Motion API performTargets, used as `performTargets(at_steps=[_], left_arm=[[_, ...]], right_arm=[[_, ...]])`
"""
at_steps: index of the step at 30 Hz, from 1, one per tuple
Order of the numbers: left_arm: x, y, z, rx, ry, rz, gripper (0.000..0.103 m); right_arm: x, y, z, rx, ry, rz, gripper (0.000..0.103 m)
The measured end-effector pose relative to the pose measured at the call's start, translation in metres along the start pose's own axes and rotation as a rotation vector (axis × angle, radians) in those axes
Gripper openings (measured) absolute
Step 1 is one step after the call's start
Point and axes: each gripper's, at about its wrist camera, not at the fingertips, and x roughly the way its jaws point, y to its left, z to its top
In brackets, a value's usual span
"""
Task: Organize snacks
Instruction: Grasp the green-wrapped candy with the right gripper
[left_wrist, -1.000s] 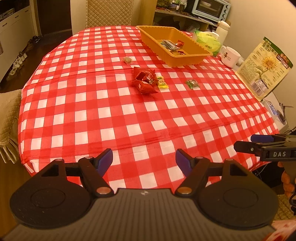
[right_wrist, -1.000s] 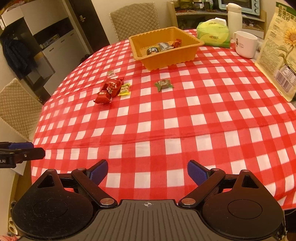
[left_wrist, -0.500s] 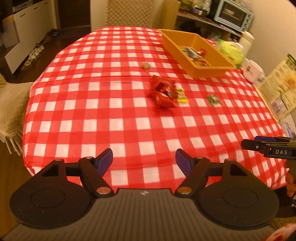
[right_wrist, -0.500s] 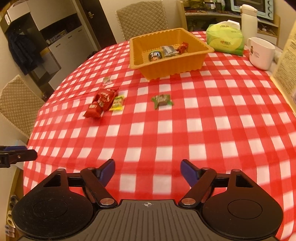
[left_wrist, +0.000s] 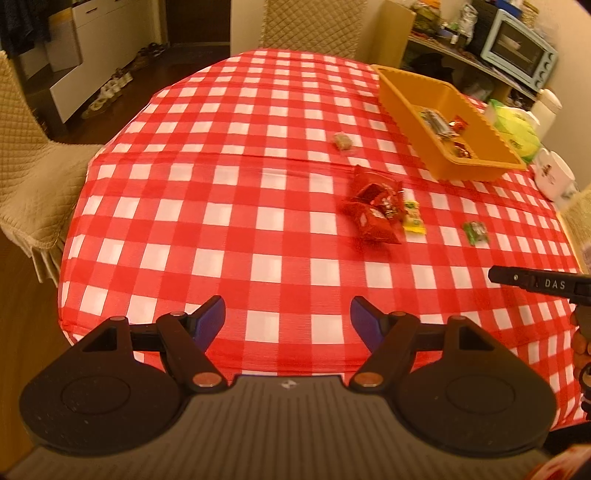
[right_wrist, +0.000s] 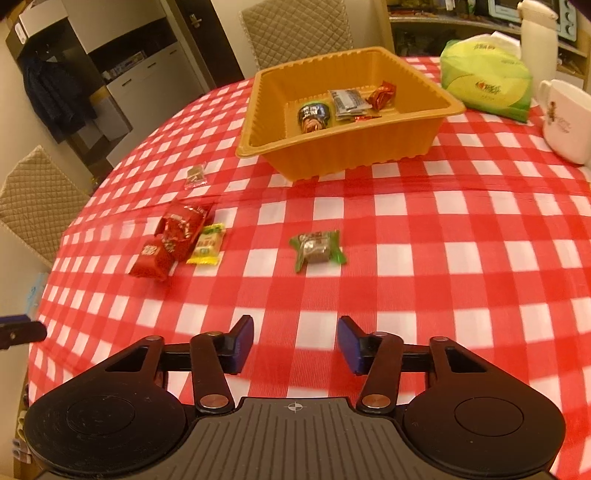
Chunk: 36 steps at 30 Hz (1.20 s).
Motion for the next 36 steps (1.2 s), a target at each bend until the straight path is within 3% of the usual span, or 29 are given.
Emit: performTargets(at_steps=[11,20,25,36], left_arm=[[0.01,0.005,0.004,-0.046,0.021,0.045,0.073],[0.015,0.007,0.008,-0.06,0.03,0.063,0.073],[0.019,0.006,0.01,-0.056,0.03,0.063,0.073],[0.027,-0.02,0.023,0.012,-0.003,0.023,0.073]], right_arm=[[0.037,-0.003,0.035,0.0,-0.004,0.032,0.045],[0.051,-0.004,0.057,0.008,-0.03,-0.028,0.044],[0.056,0.0,0.062,-0.041,-0.038,-0.061,0.041],[0.061,0.015,0.049,-0.223,-0.065,-0.143,0.023]])
